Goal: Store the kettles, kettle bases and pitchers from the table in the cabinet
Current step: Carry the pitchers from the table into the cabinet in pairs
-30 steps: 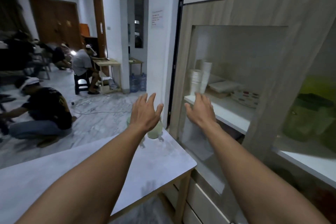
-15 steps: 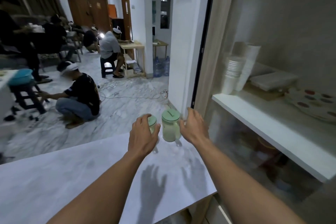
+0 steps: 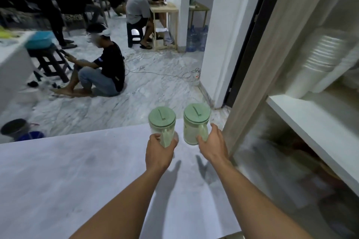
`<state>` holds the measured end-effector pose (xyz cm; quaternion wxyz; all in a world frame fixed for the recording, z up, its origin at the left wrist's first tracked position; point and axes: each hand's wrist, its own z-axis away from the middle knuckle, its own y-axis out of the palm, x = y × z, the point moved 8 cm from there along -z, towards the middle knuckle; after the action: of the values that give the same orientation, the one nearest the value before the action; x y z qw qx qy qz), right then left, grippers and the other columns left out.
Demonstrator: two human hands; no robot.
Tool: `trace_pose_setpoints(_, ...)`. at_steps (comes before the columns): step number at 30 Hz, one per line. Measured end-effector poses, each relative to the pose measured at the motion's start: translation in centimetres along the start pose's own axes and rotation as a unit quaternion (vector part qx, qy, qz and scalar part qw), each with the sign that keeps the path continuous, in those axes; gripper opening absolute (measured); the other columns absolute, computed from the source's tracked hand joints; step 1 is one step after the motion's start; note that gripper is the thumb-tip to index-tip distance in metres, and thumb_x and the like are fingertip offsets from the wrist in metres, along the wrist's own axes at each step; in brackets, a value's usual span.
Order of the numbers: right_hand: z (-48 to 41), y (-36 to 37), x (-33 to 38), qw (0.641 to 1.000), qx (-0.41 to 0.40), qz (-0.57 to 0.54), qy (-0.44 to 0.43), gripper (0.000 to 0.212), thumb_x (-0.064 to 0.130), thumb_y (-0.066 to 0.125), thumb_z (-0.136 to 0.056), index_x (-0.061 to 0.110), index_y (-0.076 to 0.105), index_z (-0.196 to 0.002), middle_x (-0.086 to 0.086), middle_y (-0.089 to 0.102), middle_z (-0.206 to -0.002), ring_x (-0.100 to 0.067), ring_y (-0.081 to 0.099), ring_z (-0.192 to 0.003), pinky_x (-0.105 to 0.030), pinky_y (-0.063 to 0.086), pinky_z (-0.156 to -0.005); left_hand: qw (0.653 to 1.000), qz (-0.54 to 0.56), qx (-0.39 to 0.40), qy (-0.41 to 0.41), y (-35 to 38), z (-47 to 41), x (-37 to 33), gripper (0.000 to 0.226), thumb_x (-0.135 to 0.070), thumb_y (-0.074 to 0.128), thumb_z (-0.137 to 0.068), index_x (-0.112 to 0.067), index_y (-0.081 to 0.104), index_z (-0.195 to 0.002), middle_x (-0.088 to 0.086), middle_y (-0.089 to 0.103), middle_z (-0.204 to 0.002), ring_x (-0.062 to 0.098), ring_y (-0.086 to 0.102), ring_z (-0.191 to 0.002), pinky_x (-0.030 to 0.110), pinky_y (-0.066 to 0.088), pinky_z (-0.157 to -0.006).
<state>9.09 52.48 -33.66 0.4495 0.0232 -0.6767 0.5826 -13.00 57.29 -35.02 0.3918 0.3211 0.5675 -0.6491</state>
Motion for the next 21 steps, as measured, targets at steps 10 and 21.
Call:
trace_pose_setpoints(10,-3.6,4.5,-2.6,0.983,0.025,-0.17,0.062,0.037,0.046,0.068,-0.09,0.016,0.06,-0.11,-0.004,0.07,-0.103,-0.027,0.064,-0.097,-0.034,0.049,-0.078,0.999,0.004,-0.002,-0.039,3.9,-3.4,2.0,0.035,-0.047,0.066,-0.088,-0.017,0.059,-0.104,-0.005,0.061,-0.092,0.019,0.054,-0.087,0.028,0.038,-0.073)
trace_pose_setpoints(21,-3.0,4.5,-1.5,0.981,-0.015,-0.188,0.043,0.023,0.033,0.059,-0.097,0.011,0.059,-0.102,-0.006,0.066,-0.09,-0.028,0.058,-0.082,-0.03,0.037,-0.066,1.0,0.01,-0.02,0.006,1.7,-4.2,0.9,0.02,-0.022,0.058,-0.094,-0.004,0.055,-0.086,0.007,0.06,-0.081,0.02,0.052,-0.071,0.029,0.039,-0.055)
